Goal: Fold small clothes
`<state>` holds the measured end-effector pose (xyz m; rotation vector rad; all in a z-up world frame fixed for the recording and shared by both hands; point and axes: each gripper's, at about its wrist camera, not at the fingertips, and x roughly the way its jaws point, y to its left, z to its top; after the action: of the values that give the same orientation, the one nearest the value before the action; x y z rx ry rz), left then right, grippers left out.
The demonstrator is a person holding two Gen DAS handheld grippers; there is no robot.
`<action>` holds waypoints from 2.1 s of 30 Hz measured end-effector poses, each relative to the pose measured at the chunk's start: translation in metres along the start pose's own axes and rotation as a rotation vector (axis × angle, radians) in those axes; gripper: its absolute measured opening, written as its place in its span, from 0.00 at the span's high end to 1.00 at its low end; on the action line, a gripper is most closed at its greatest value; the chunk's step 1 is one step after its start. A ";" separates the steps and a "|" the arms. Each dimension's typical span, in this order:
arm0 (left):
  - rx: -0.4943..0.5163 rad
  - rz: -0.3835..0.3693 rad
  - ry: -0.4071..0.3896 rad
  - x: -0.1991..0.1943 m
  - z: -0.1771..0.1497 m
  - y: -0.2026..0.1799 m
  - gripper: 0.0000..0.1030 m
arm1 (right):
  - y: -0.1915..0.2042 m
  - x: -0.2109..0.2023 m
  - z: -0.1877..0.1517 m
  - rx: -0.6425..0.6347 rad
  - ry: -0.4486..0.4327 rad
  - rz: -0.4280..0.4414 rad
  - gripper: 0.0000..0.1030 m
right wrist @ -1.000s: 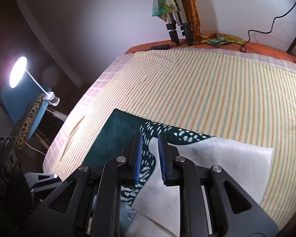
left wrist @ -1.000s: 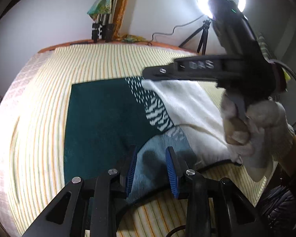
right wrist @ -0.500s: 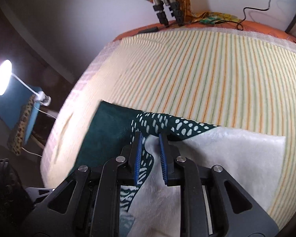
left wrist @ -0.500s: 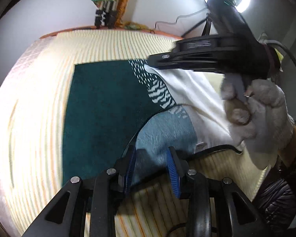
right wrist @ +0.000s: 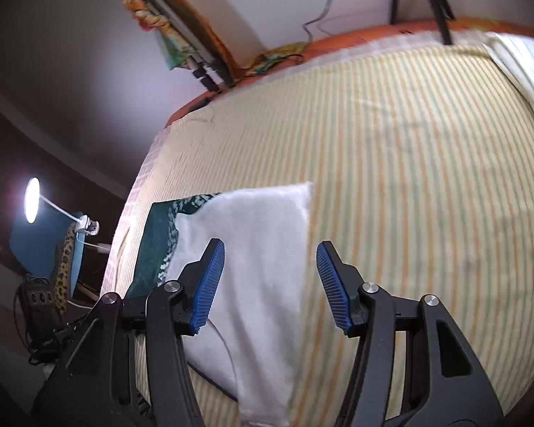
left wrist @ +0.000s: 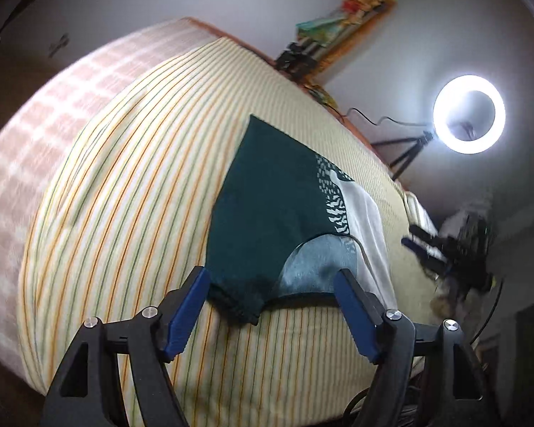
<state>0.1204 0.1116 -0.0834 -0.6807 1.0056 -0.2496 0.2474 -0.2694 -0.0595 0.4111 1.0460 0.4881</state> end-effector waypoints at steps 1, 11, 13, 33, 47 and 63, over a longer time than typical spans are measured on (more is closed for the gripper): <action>-0.024 0.001 0.012 0.003 -0.001 0.004 0.27 | -0.005 -0.001 -0.003 0.014 0.003 0.005 0.45; -0.185 -0.034 0.069 0.028 -0.005 0.017 0.28 | -0.034 0.018 -0.021 0.105 0.092 0.083 0.44; -0.197 -0.044 0.064 0.029 -0.004 0.017 0.28 | -0.033 0.022 -0.020 0.115 0.086 0.105 0.44; -0.112 -0.012 0.083 0.075 0.027 -0.016 0.75 | -0.013 0.071 0.008 0.181 0.058 0.258 0.46; 0.009 -0.012 -0.003 0.052 0.029 -0.037 0.95 | 0.026 0.057 0.017 0.055 0.040 0.136 0.93; 0.123 -0.100 -0.007 0.048 0.018 -0.088 0.96 | 0.052 0.011 0.021 -0.060 -0.004 0.062 0.94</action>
<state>0.1705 0.0272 -0.0549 -0.6200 0.9426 -0.3925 0.2613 -0.2221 -0.0296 0.3919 1.0139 0.5730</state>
